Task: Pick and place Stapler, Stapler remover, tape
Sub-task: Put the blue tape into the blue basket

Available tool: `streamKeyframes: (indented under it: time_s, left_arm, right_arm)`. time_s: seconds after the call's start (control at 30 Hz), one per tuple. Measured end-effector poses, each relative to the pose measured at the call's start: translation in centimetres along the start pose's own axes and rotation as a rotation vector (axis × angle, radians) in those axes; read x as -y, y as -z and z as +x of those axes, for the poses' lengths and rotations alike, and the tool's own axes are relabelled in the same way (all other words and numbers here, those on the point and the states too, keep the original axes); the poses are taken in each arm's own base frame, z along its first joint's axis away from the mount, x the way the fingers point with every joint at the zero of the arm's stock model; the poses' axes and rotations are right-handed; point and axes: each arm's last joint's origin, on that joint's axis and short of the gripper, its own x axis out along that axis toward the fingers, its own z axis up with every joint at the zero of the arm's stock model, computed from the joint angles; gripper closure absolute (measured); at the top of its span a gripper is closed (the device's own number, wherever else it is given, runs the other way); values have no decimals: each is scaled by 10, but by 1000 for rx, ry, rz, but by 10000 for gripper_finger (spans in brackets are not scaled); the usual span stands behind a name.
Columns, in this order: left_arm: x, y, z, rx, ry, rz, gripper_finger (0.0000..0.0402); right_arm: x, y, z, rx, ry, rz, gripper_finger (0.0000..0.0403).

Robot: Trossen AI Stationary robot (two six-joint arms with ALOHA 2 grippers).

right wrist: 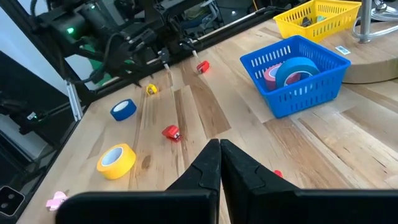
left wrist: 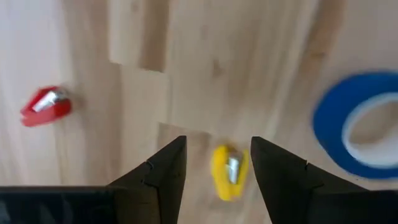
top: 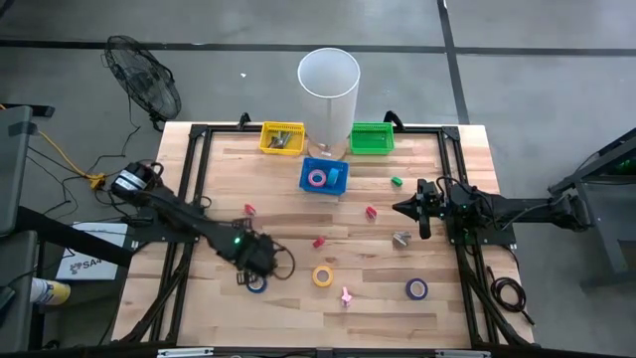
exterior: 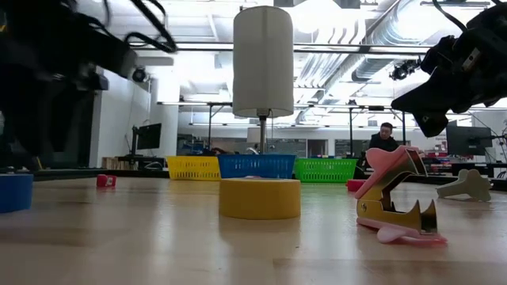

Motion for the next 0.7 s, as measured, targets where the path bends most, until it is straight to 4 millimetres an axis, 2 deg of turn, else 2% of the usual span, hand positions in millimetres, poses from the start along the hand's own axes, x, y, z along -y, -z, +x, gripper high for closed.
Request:
streamKeyframes:
  time_s: [0.37, 0.6, 0.7]
  left_arm:
    - [34, 10, -6, 122, 118, -31, 228]
    - [39, 13, -6, 130, 123, -58, 228]
    - [37, 16, 2, 129, 120, -64, 228]
  right_arm:
    - [0, 0, 0, 0, 0, 0, 403]
    - [0, 0, 0, -1, 0, 0, 403]
    - [0, 0, 0, -1, 0, 0, 403]
